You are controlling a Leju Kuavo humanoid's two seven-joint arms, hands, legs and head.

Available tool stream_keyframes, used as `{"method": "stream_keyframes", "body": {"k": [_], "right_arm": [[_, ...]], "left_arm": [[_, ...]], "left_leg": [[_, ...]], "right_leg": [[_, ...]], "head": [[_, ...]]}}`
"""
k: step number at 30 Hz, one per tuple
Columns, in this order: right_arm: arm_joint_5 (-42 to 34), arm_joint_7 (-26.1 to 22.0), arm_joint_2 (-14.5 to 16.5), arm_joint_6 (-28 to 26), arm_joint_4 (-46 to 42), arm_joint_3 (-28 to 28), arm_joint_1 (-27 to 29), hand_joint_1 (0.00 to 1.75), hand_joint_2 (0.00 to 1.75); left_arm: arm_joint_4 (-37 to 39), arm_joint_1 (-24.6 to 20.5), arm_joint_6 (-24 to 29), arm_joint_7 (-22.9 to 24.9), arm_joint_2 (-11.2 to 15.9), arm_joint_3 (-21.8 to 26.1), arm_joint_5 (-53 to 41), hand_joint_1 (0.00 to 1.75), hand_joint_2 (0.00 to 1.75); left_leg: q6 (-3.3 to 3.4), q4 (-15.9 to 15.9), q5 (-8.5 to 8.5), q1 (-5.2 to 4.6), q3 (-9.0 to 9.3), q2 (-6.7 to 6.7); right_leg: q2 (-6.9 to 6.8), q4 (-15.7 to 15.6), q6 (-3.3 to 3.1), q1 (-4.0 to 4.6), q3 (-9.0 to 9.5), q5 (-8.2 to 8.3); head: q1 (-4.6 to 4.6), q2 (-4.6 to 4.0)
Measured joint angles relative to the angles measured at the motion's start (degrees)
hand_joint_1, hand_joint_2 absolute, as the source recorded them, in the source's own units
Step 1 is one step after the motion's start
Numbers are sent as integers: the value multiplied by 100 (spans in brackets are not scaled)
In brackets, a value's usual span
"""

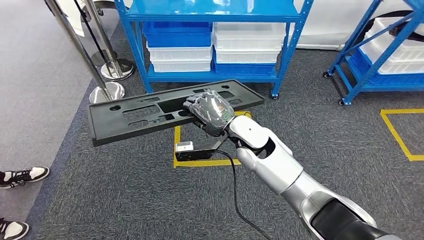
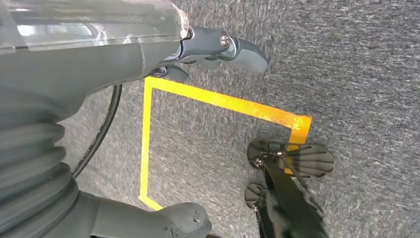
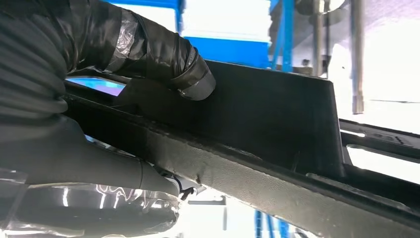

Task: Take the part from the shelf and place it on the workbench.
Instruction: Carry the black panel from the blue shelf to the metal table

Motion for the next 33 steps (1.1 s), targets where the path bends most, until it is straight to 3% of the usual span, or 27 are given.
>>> {"method": "stream_keyframes", "body": {"k": [1, 3, 4, 6, 8, 10, 11, 13, 15, 17, 19, 21, 23, 25, 26, 27, 30, 32, 33], "right_arm": [[3, 3, 2, -1, -3, 1, 4, 175, 175], [27, 5, 20, -2, -3, 8, 11, 175, 175], [55, 13, 39, -2, -1, 16, 12, 175, 175], [138, 45, 106, -13, 16, 38, 2, 175, 175], [226, 96, 184, -32, 66, 68, 7, 175, 175], [291, 129, 255, -45, 135, 108, 35, 175, 175], [308, 137, 291, -48, 165, 126, 46, 175, 175], [323, 145, 354, -66, 209, 156, 47, 175, 175], [338, 151, 400, -109, 242, 175, 35, 175, 175], [366, 155, 441, -145, 272, 189, 35, 175, 175], [404, 171, 501, -162, 296, 201, 40, 175, 175], [434, 190, 571, -189, 315, 207, 42, 175, 175], [458, 198, 610, -219, 338, 209, 49, 175, 175], [484, 201, 622, -229, 373, 211, 68, 175, 175], [496, 201, 631, -229, 393, 214, 79, 175, 175], [504, 201, 644, -230, 409, 216, 85, 175, 175], [527, 207, 690, -234, 430, 219, 76, 175, 175], [544, 208, 712, -238, 438, 222, 72, 175, 175], [555, 207, 723, -240, 445, 225, 73, 175, 175]], "left_arm": [[0, -3, -4, -5, 3, 1, -1, 0, 175], [0, 4, -13, -10, 3, 5, 0, 0, 175], [0, 11, -19, -12, 4, 10, 2, 0, 175], [0, 7, -39, -16, 5, 27, 8, 0, 175], [0, -11, -60, -19, 5, 39, 9, 0, 175], [0, -18, -75, -20, 5, 43, 6, 0, 175], [0, -13, -78, -19, 5, 45, 4, 0, 175], [0, 0, -80, -19, 4, 50, 3, 0, 175], [0, -5, -80, -19, 2, 59, -1, 0, 175], [0, -5, -80, -25, 2, 73, -10, 0, 175], [0, 26, -86, -40, 9, 84, -23, 0, 175], [1, 49, -97, -60, 14, 87, -35, 0, 175], [2, 33, -104, -78, 17, 87, -46, 0, 175], [2, 17, -105, -91, 21, 87, -60, 0, 175], [2, 20, -107, -95, 22, 87, -71, 0, 175], [1, 28, -109, -98, 23, 87, -83, 0, 175], [0, 28, -110, -103, 33, 87, -110, 0, 175], [0, 19, -110, -105, 37, 87, -119, 0, 175], [0, 25, -110, -105, 38, 87, -124, 0, 175]], "left_leg": [[33, -118, 4, -35, 50, 65], [70, -148, 33, -46, 31, -44], [93, -174, 57, -31, 28, -111], [146, -226, 109, 7, 28, -231], [178, -237, 138, 10, 8, -352], [183, -234, 154, 7, -12, -508], [178, -231, 160, 6, -16, -593], [161, -222, 169, 7, -12, -759], [117, -209, 186, 6, -38, -905], [38, -215, 225, 31, -96, -1035], [-45, -236, 252, 48, -134, -1117], [-101, -39, 108, 24, -234, -885], [-143, 605, -247, 22, -529, -537], [-184, 1244, -490, 47, -819, -422], [-199, 1306, -466, 58, -835, -406], [-208, 1128, -338, 67, -724, -380], [-167, 61, 67, 43, -124, -141], [-92, -151, 80, 5, -25, -104], [-56, -159, 100, 2, -37, -170]], "right_leg": [[-53, 7, 19, 11, -2, -5], [-152, 3, 62, 17, -1, -8], [-113, 22, 96, 6, -2, -36], [160, 298, 156, -29, -114, -251], [424, 987, 189, -71, -427, -626], [471, 1569, 207, -90, -707, -803], [477, 1576, 208, -99, -719, -721], [578, 968, 189, -121, -447, -292], [843, 261, 151, -142, -131, 9], [952, 26, 129, -133, -46, 31], [821, -42, 95, -137, -29, 61], [681, -132, 28, -165, 17, 106], [523, -169, -21, -157, 44, 117], [347, -156, -34, -137, 45, 100], [269, -146, -31, -133, 45, 88], [196, -129, -20, -133, 46, 71], [17, -43, 54, -113, 47, -10], [-74, -15, 111, -80, 49, -39], [-119, -16, 136, -76, 58, -42]], "head": [[0, 0], [-1, 0], [0, 0], [0, 0], [0, 0], [0, 0], [0, 0], [0, 0], [1, 0], [1, 0], [1, 0], [-1, 0], [-3, 0], [-2, 0], [-2, 0], [-2, 0], [-2, 0], [-2, 0], [-1, 0]]}}
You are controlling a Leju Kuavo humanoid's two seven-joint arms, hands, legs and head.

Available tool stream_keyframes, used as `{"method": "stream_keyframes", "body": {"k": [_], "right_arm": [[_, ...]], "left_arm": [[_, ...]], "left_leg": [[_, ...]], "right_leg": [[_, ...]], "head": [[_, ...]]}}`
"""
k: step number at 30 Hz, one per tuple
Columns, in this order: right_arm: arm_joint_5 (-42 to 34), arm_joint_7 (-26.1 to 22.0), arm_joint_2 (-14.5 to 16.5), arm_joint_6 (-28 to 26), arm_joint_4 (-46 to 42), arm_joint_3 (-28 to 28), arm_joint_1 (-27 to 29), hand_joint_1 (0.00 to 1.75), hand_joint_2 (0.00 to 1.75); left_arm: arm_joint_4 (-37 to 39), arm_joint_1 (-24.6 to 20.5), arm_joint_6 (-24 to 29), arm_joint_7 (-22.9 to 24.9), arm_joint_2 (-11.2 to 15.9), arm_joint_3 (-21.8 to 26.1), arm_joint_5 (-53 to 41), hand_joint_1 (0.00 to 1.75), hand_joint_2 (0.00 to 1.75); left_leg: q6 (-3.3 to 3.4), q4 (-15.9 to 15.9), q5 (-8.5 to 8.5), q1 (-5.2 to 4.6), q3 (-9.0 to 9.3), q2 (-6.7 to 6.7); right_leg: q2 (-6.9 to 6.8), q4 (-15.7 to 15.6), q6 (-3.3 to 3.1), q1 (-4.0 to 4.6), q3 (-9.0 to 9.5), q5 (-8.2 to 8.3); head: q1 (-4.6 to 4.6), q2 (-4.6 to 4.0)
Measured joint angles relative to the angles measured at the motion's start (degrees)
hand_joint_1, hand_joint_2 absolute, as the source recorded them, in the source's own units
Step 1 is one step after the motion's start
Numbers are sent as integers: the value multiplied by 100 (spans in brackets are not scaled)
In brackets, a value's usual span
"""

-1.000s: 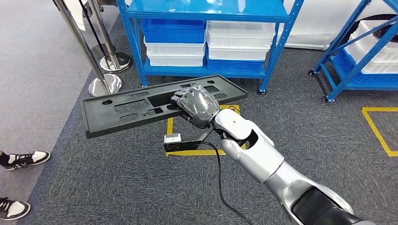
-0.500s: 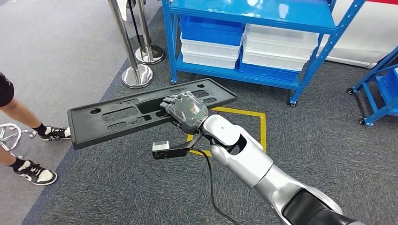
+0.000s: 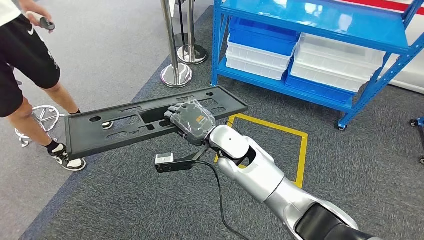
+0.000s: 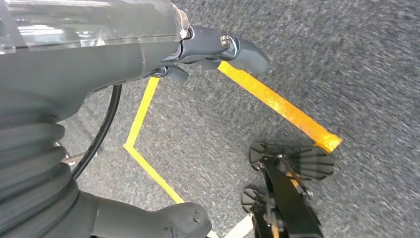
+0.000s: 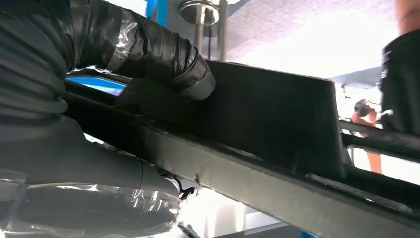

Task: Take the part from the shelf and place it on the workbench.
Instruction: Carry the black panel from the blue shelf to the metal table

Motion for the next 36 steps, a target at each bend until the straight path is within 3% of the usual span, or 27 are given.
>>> {"method": "stream_keyframes", "body": {"k": [1, 3, 5, 7, 8, 9, 10, 12, 14, 16, 17, 19, 21, 23, 24, 26, 28, 29, 31, 32, 34, 36], "right_arm": [[11, -2, 11, -2, 5, 2, 2, 175, 175], [33, -4, 26, -9, 12, 4, 3, 175, 175], [44, -4, 22, -20, 24, 4, 12, 175, 175], [52, -4, 15, -26, 55, 4, 49, 175, 175], [56, -6, 13, -27, 72, 4, 73, 175, 175], [58, -8, 13, -28, 83, 4, 91, 175, 175], [61, -10, 13, -31, 88, 4, 101, 175, 175], [70, -13, 13, -36, 90, 4, 101, 175, 175], [78, -17, 13, -42, 90, 4, 99, 175, 175], [90, -26, 20, -45, 90, 5, 101, 175, 175], [98, -29, 27, -45, 90, 6, 102, 175, 175], [109, -34, 46, -48, 89, 7, 100, 175, 175], [118, -38, 51, -49, 94, 7, 105, 175, 175], [130, -46, 50, -48, 103, 7, 123, 175, 175], [133, -51, 50, -47, 107, 7, 131, 175, 175], [138, -56, 55, -46, 107, 8, 131, 175, 175], [141, -56, 62, -46, 106, 8, 122, 175, 175], [144, -57, 66, -46, 105, 8, 120, 175, 175], [150, -59, 72, -46, 105, 9, 118, 175, 175], [152, -60, 76, -46, 104, 9, 116, 175, 175], [152, -61, 80, -48, 102, 9, 111, 175, 175], [152, -58, 70, -47, 107, 9, 121, 175, 175]], "left_arm": [[0, 6, 0, 1, 1, 0, -8, 0, 175], [0, 15, 0, 1, 1, 0, -24, 0, 175], [0, 3, 0, -1, 2, 0, -27, 0, 175], [0, -8, -1, -3, 3, 0, -28, 0, 175], [0, -7, -1, -3, 3, 0, -28, 0, 175], [0, -5, -2, -4, 3, 0, -29, 0, 175], [0, -4, -2, -4, 3, 0, -29, 0, 175], [0, -11, -5, -4, -2, 0, -29, 0, 175], [1, -13, -8, -3, -8, 1, -29, 0, 175], [1, 5, -9, -2, -9, 7, -29, 0, 175], [2, 17, -11, 0, -8, 14, -28, 0, 175], [2, 24, -16, 7, -6, 31, -27, 0, 175], [2, 2, -17, 13, -4, 44, -27, 0, 175], [2, -11, -18, 19, -3, 49, -27, 0, 175], [2, -5, -18, 23, -3, 50, -27, 0, 175], [1, 3, -17, 28, 0, 52, -27, 0, 175], [0, -7, -17, 27, 4, 54, -27, 0, 175], [0, -10, -17, 25, 5, 55, -27, 0, 175], [0, 4, -17, 22, 6, 56, -27, 0, 175], [0, 16, -17, 22, 7, 57, -27, 0, 175], [0, 18, -17, 22, 7, 58, -27, 0, 175], [0, 0, -17, 21, 7, 59, -27, 0, 175]], "left_leg": [[34, -10, 13, 9, -1, -55], [101, -50, 46, 30, 5, -156], [149, -68, 68, 39, 1, -253], [173, -68, 76, 29, -10, -382], [177, -67, 79, 23, -12, -458], [178, -65, 81, 18, -10, -536], [177, -62, 83, 14, -4, -613], [156, -52, 92, 8, -6, -754], [95, -49, 115, 25, -45, -882], [5, -76, 150, 51, -82, -1012], [-28, -62, 139, 46, -101, -974], [-66, 221, -43, 23, -242, -674], [-92, 917, -395, 28, -575, -342], [-122, 1432, -558, 45, -811, -245], [-132, 1395, -490, 53, -774, -227], [-130, 724, -179, 56, -389, -100], [-74, 112, 1, 15, -48, 63], [-38, -5, 8, -8, 6, 95], [32, -19, 22, -27, -8, -2], [63, -43, 36, -17, -4, -54], [133, -99, 75, 11, 12, -154], [173, -118, 97, 16, 11, -267]], "right_leg": [[-17, -4, 29, -8, 6, -13], [175, 158, 82, -40, -50, -160], [483, 754, 110, -60, -319, -508], [592, 1477, 112, -57, -679, -781], [605, 1623, 104, -56, -766, -769], [618, 1529, 88, -56, -739, -636], [661, 1214, 62, -55, -602, -417], [924, 428, -8, -61, -256, -34], [1109, 47, -49, -53, -91, 79], [1021, -12, -69, -49, -69, 90], [949, -62, -88, -57, -45, 114], [792, -162, -139, -76, 8, 163], [624, -173, -171, -49, 21, 163], [445, -151, -176, -30, 15, 137], [366, -136, -172, -27, 14, 120], [226, -91, -143, -24, 21, 72], [112, -43, -95, 6, 21, 24], [65, -31, -72, 21, 21, 10], [-18, -38, -27, 34, 31, 5], [-11, -28, 0, 23, 37, -18], [213, 237, 45, -7, -70, -222], [504, 937, 65, -26, -396, -595]], "head": [[-1, 0], [0, 0], [0, 0], [-1, 0], [-1, 0], [-1, 0], [-1, 0], [-1, 0], [1, 0], [1, 0], [1, 0], [-1, 0], [-2, 0], [-2, 0], [-2, 0], [-2, 0], [-2, 0], [-2, 0], [-2, 0], [0, 0], [-1, 0], [0, 0]]}}
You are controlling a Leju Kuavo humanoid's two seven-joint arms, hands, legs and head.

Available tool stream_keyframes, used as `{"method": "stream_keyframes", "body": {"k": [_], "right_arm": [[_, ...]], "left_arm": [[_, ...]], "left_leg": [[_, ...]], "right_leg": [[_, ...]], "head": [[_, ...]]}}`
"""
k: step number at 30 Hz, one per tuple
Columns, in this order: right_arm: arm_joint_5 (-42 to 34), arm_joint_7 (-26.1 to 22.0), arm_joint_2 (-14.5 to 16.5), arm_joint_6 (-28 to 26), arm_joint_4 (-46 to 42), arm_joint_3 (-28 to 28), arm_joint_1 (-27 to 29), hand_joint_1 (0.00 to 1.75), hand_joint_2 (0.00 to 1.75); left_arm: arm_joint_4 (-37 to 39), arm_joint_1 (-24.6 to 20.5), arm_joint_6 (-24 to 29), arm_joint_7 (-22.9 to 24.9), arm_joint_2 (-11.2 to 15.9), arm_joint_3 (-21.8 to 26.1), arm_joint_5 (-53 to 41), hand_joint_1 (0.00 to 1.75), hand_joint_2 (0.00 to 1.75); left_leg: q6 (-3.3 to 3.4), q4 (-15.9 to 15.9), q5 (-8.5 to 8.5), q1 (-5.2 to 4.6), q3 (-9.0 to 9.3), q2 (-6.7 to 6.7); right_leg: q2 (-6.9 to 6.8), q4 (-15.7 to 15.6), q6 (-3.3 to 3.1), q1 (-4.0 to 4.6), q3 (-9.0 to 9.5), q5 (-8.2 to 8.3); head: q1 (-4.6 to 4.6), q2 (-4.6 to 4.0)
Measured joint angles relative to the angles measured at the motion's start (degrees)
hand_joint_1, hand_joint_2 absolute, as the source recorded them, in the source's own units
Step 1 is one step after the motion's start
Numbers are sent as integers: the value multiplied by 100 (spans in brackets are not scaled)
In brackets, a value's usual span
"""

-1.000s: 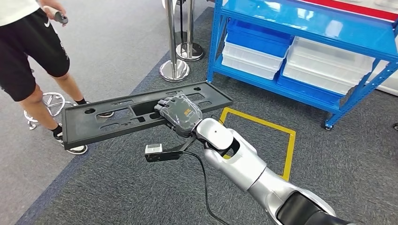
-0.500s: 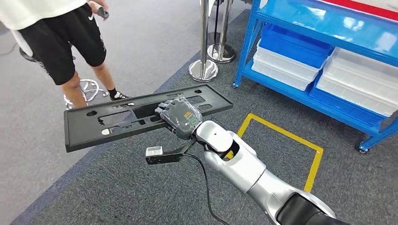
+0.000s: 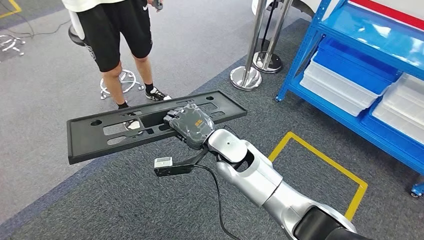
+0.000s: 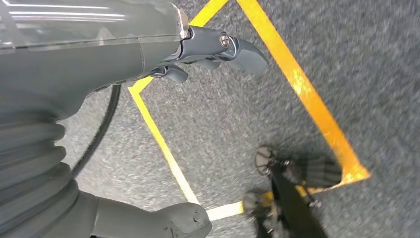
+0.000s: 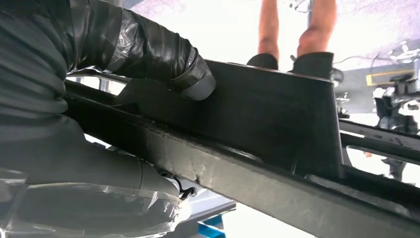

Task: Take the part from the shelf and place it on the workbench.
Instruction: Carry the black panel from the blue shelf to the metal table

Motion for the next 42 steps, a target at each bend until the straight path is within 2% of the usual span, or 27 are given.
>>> {"method": "stream_keyframes", "body": {"k": [2, 3, 5, 7, 9, 11, 13, 15, 17, 18, 20, 22, 23, 24, 26, 28, 30, 32, 33, 34, 35, 37, 38, 39, 40, 41, 42], "right_arm": [[0, 1, -11, 1, 16, 0, 29, 175, 175], [0, 0, -14, 1, 22, 0, 42, 175, 175], [0, -2, -14, 1, 23, 0, 49, 175, 175], [0, -2, -14, 0, 18, 0, 41, 175, 175], [2, -3, -11, 4, 14, 0, 38, 175, 175], [7, -3, 4, 10, 11, 0, 34, 175, 175], [10, -2, 34, 21, 4, 0, 24, 175, 175], [14, 1, 49, 35, 0, 0, 17, 175, 175], [19, 2, 49, 49, 7, 1, 21, 175, 175], [21, 0, 49, 54, 11, 2, 25, 175, 175], [23, -4, 51, 58, 15, 2, 25, 175, 175], [27, -5, 53, 61, 14, 2, 12, 175, 175], [30, -4, 53, 62, 14, 2, 4, 175, 175], [33, -4, 54, 64, 15, 3, -2, 175, 175], [43, -5, 56, 69, 15, 4, -6, 175, 175], [52, -7, 57, 72, 15, 4, -9, 175, 175], [60, -6, 50, 77, 22, 3, -11, 175, 175], [67, -6, 39, 84, 48, 2, -3, 175, 175], [69, -8, 36, 89, 63, 3, 3, 175, 175], [71, -9, 34, 92, 73, 3, 6, 175, 175], [72, -10, 34, 94, 78, 3, 5, 175, 175], [72, -11, 34, 95, 81, 2, -8, 175, 175], [72, -11, 34, 96, 83, 3, -14, 175, 175], [73, -11, 34, 98, 85, 3, -16, 175, 175], [76, -11, 36, 101, 88, 3, -17, 175, 175], [79, -13, 42, 103, 89, 4, -18, 175, 175], [83, -14, 49, 105, 91, 4, -22, 175, 175]], "left_arm": [[0, -8, 3, 0, 0, 1, 0, 0, 175], [0, -8, 7, 0, 0, 2, 0, 0, 175], [0, -6, 16, 0, -1, 5, 1, 0, 175], [0, -14, 20, 1, -6, 7, 2, 0, 175], [0, -13, 30, 8, -10, 10, 5, 0, 175], [1, 15, 39, 19, -7, 20, 7, 0, 175], [2, 36, 40, 29, -6, 26, 3, 0, 175], [2, 20, 41, 33, -9, 28, -1, 0, 175], [2, -2, 40, 33, -11, 28, -2, 0, 175], [2, -3, 38, 33, -13, 28, -4, 0, 175], [2, 5, 35, 33, -13, 29, -9, 0, 175], [2, -2, 35, 27, -12, 30, -18, 0, 175], [2, -8, 35, 23, -12, 31, -23, 0, 175], [2, -12, 35, 20, -11, 31, -30, 0, 175], [2, 0, 34, 15, -11, 32, -50, 0, 175], [2, 9, 31, 10, -11, 34, -66, 0, 175], [2, -7, 27, 2, -11, 35, -70, 0, 175], [2, -25, 24, -3, -11, 36, -77, 0, 175], [2, -26, 24, -3, -11, 36, -81, 0, 175], [2, -23, 24, -3, -11, 37, -85, 0, 175], [2, -19, 24, -3, -11, 37, -87, 0, 175], [2, -21, 24, -3, -11, 37, -95, 0, 175], [2, -27, 24, -2, -10, 37, -102, 0, 175], [2, -31, 24, -2, -10, 37, -108, 0, 175], [2, -27, 26, -1, -10, 37, -114, 0, 175], [2, -15, 28, 2, -10, 37, -118, 0, 175], [2, 2, 30, 5, -10, 38, -120, 0, 175]], "left_leg": [[7, 5, 4, -8, -6, -142], [7, 11, 4, -11, -5, -220], [2, 29, 3, -12, 2, -379], [-28, 52, 8, -19, -17, -526], [-97, 54, 33, -5, -62, -654], [-174, 35, 56, 18, -98, -748], [-222, 246, -89, -2, -203, -516], [-257, 904, -448, -12, -501, -133], [-292, 1572, -709, 13, -811, 10], [-302, 1658, -699, 23, -841, 31], [-301, 1151, -399, 33, -543, 106], [-251, 387, -145, -7, -121, 350], [-213, 176, -98, -33, -13, 424], [-178, 97, -105, -59, 16, 457], [-118, 80, -81, -64, 0, 320], [-52, 31, -50, -40, 17, 197], [3, 1, -25, -21, 29, 81], [24, 5, -20, -24, 22, -61], [26, 11, -19, -25, 21, -141], [25, 19, -20, -25, 21, -225], [20, 30, -23, -23, 24, -307], [-10, 66, -35, -24, 11, -460], [-39, 83, -35, -23, -13, -532], [-74, 95, -30, -20, -43, -596], [-118, 97, -15, -10, -72, -665], [-163, 85, 2, 6, -98, -738], [-197, 99, -4, 15, -117, -726]], "right_leg": [[85, 620, 5, 1, -318, -185], [97, 656, -1, 1, -356, -114], [175, 88, -32, -2, -114, 301], [424, -641, -67, -20, 214, 612], [546, -908, -76, -19, 318, 657], [420, -958, -102, -22, 331, 685], [277, -1033, -169, -41, 372, 724], [119, -1068, -220, -25, 398, 731], [-50, -1061, -238, 4, 399, 714], [-130, -1056, -238, 13, 401, 702], [-274, -1037, -221, 21, 419, 666], [-396, -1005, -179, 45, 436, 617], [-447, -991, -156, 62, 439, 599], [-491, -983, -137, 80, 438, 587], [-574, -985, -97, 91, 449, 570], [-376, -845, -44, 57, 410, 444], [-29, -280, -8, 19, 154, 120], [90, 483, 9, 12, -242, -174], [99, 681, 14, 9, -365, -185], [105, 659, 16, 2, -384, -76], [130, 409, 12, -11, -290, 129], [381, -365, 0, -56, 36, 546], [518, -651, -4, -78, 153, 652], [626, -811, -7, -86, 210, 688], [650, -850, -16, -78, 217, 673], [586, -868, -36, -74, 220, 682], [515, -893, -66, -69, 233, 697]], "head": [[1, 0], [1, 0], [1, 0], [0, 0], [-1, 0], [-1, 0], [-2, 0], [-3, 0], [-4, 0], [-4, 0], [-4, 0], [-3, 0], [-2, 0], [-1, 0], [-1, 0], [-1, 0], [0, 0], [-1, 0], [-1, 0], [-1, 0], [-1, 0], [-1, 0], [-1, 0], [-1, 0], [-2, 0], [-2, 0], [-2, 0]]}}
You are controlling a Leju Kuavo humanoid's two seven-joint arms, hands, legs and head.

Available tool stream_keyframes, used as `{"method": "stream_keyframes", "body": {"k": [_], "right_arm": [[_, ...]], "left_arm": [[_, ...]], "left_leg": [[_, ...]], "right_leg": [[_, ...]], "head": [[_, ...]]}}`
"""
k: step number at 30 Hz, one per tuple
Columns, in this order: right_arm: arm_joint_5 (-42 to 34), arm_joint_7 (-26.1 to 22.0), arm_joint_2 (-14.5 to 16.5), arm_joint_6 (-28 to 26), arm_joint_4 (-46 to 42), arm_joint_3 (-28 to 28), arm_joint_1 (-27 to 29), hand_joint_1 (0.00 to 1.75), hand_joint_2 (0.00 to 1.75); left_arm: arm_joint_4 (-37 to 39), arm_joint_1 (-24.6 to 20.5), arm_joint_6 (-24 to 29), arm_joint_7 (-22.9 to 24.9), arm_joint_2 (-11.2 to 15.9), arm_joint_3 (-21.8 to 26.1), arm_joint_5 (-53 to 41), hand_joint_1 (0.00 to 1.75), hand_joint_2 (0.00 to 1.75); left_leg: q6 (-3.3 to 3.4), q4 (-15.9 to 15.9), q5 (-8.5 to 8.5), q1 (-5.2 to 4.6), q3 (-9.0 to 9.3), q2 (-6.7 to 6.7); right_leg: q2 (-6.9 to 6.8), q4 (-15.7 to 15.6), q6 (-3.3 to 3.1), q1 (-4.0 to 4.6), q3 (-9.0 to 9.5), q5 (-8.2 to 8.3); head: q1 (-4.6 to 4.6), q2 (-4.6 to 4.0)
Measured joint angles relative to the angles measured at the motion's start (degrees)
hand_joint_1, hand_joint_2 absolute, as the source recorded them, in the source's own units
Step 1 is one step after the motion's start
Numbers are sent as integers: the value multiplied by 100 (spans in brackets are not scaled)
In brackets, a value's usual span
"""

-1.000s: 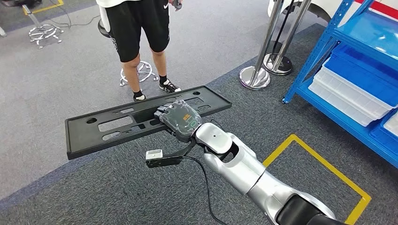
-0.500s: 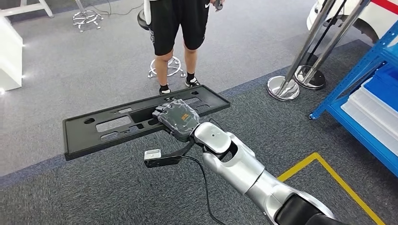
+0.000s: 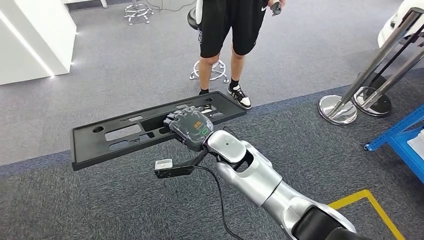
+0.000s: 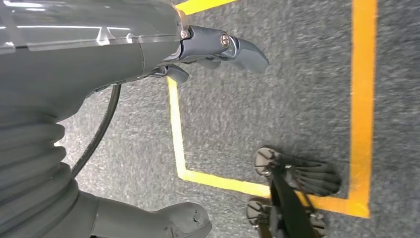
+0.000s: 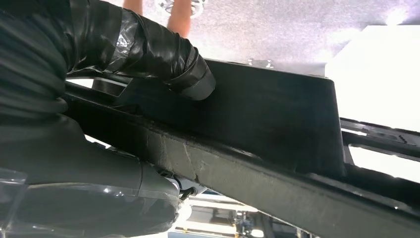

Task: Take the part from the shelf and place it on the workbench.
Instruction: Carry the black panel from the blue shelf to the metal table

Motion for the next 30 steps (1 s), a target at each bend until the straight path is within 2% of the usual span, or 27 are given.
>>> {"method": "stream_keyframes", "body": {"k": [1, 2, 3, 4, 5, 6, 7, 8, 9, 10, 11, 12, 13, 15, 16, 17, 19, 20, 21, 22, 23, 24, 25, 26, 28, 29, 30], "right_arm": [[3, -1, 11, 1, 2, 1, -6, 175, 175], [4, -2, 20, 2, 3, 1, -13, 175, 175], [4, -2, 25, 4, 5, 1, -18, 175, 175], [4, -2, 27, 5, 10, 1, -21, 175, 175], [4, -2, 25, 7, 17, 1, -20, 175, 175], [4, -4, 23, 8, 25, 1, -18, 175, 175], [4, -6, 22, 8, 32, 1, -16, 175, 175], [4, -8, 22, 8, 35, 1, -15, 175, 175], [4, -10, 22, 8, 36, 1, -18, 175, 175], [4, -9, 22, 7, 35, 1, -21, 175, 175], [4, -8, 21, 7, 36, 1, -29, 175, 175], [5, -7, 21, 7, 36, 1, -35, 175, 175], [5, -7, 22, 8, 36, 1, -40, 175, 175], [7, -9, 32, 8, 33, 2, -44, 175, 175], [7, -9, 38, 8, 31, 3, -44, 175, 175], [7, -10, 42, 7, 28, 3, -48, 175, 175], [7, -9, 33, 9, 29, 3, -47, 175, 175], [7, -9, 24, 10, 32, 3, -37, 175, 175], [7, -9, 14, 13, 36, 3, -20, 175, 175], [7, -9, 7, 14, 39, 3, -4, 175, 175], [7, -9, 4, 15, 39, 3, 5, 175, 175], [7, -9, 3, 16, 38, 3, 7, 175, 175], [8, -9, 3, 16, 37, 3, 5, 175, 175], [7, -9, 2, 16, 35, 3, 2, 175, 175], [12, -10, -2, 16, 31, 3, 1, 175, 175], [15, -11, -4, 17, 28, 3, 1, 175, 175], [18, -12, -5, 17, 25, 3, -1, 175, 175]], "left_arm": [[0, 14, 2, 3, -1, 1, -2, 0, 175], [0, 15, 3, 6, -2, 1, -2, 0, 175], [0, 6, 4, 7, -2, 2, -3, 0, 175], [0, -7, 4, 8, -4, 2, -3, 0, 175], [0, -19, 4, 8, -5, 2, -3, 0, 175], [0, -24, 4, 8, -8, 2, -3, 0, 175], [0, -19, 4, 8, -10, 2, -3, 0, 175], [0, -13, 4, 9, -11, 2, -2, 0, 175], [0, -8, 6, 9, -11, 3, -2, 0, 175], [0, -11, 8, 11, -11, 4, -1, 0, 175], [0, -20, 10, 14, -11, 5, 0, 0, 175], [0, -30, 11, 19, -11, 6, 1, 0, 175], [0, -34, 12, 23, -11, 8, 1, 0, 175], [0, -18, 13, 29, -9, 22, 2, 0, 175], [0, -7, 14, 31, -9, 31, 2, 0, 175], [-1, -6, 14, 33, -10, 41, 2, 0, 175], [-2, -25, 14, 35, -11, 57, 3, 0, 175], [-2, -37, 14, 36, -11, 67, 3, 0, 175], [-1, -41, 14, 35, -11, 76, 3, 0, 175], [-1, -39, 14, 35, -11, 84, 2, 0, 175], [0, -33, 14, 36, -13, 90, 1, 0, 175], [0, -29, 14, 36, -15, 93, 0, 0, 175], [0, -27, 14, 36, -17, 95, -1, 0, 175], [-1, -32, 14, 36, -20, 97, -1, 0, 175], [-2, -35, 16, 32, -21, 101, 0, 0, 175], [-2, -27, 19, 31, -22, 104, 1, 0, 175], [-2, -10, 22, 30, -23, 110, 3, 0, 175]], "left_leg": [[-30, 73, -49, -2, -41, 116], [-52, 249, -159, -10, -122, 293], [-67, 538, -321, -14, -248, 506], [-84, 906, -505, -15, -418, 660], [-98, 1268, -655, -7, -586, 724], [-107, 1514, -728, 1, -697, 750], [-112, 1555, -693, 8, -704, 762], [-110, 1368, -561, 12, -592, 783], [-99, 1002, -374, 12, -382, 851], [-80, 601, -239, -12, -155, 977], [-44, 284, -149, -41, 17, 1082], [-4, 95, -116, -71, 111, 1155], [34, 32, -132, -101, 129, 1165], [107, -10, -98, -96, 125, 1042], [141, -46, -78, -82, 143, 986], [178, -82, -56, -64, 161, 931], [225, -116, -34, -46, 177, 814], [236, -113, -33, -45, 174, 743], [240, -108, -34, -45, 173, 673], [239, -100, -36, -44, 172, 597], [233, -86, -40, -41, 173, 517], [222, -68, -48, -38, 175, 442], [203, -44, -61, -32, 173, 364], [172, -6, -76, -35, 155, 287], [98, 34, -83, -29, 99, 155], [56, 36, -73, -21, 72, 91], [19, 21, -60, -5, 53, 33]], "right_leg": [[-78, -30, -40, 1, 22, 15], [-161, -64, -77, 1, 45, 28], [-248, -83, -106, 16, 64, 30], [-334, -89, -131, 35, 75, 24], [-426, -86, -148, 53, 78, 14], [-515, -80, -159, 68, 79, 3], [-600, -75, -165, 80, 80, -10], [-675, -67, -165, 89, 85, -25], [-743, -60, -157, 97, 96, -43], [-806, -53, -142, 112, 109, -64], [-860, -45, -125, 130, 118, -82], [-914, -42, -103, 147, 124, -94], [-968, -45, -84, 159, 128, -99], [-1046, -56, -37, 154, 143, -117], [-982, -18, -11, 140, 139, -160], [-854, 128, 13, 124, 84, -261], [-542, 763, 42, 92, -208, -593], [-464, 1170, 50, 83, -415, -757], [-438, 1478, 60, 78, -582, -846], [-429, 1626, 67, 72, -679, -838], [-420, 1518, 71, 60, -654, -700], [-390, 1231, 74, 43, -537, -492], [-309, 843, 78, 17, -370, -266], [-169, 466, 86, -12, -208, -110], [33, 103, 89, -35, -55, -25], [52, 73, 76, -28, -45, -43], [-9, 68, 48, -24, -42, -34]], "head": [[-1, 0], [-1, 0], [-1, 0], [-1, 0], [-1, 0], [-1, 0], [-1, 0], [-1, 0], [-1, 0], [-1, 0], [0, 0], [1, 0], [1, 0], [-1, 0], [0, 0], [0, 0], [2, 0], [1, 0], [1, 0], [1, 0], [0, 0], [0, 0], [1, 0], [1, 0], [1, 0], [0, 0], [-1, 0]]}}
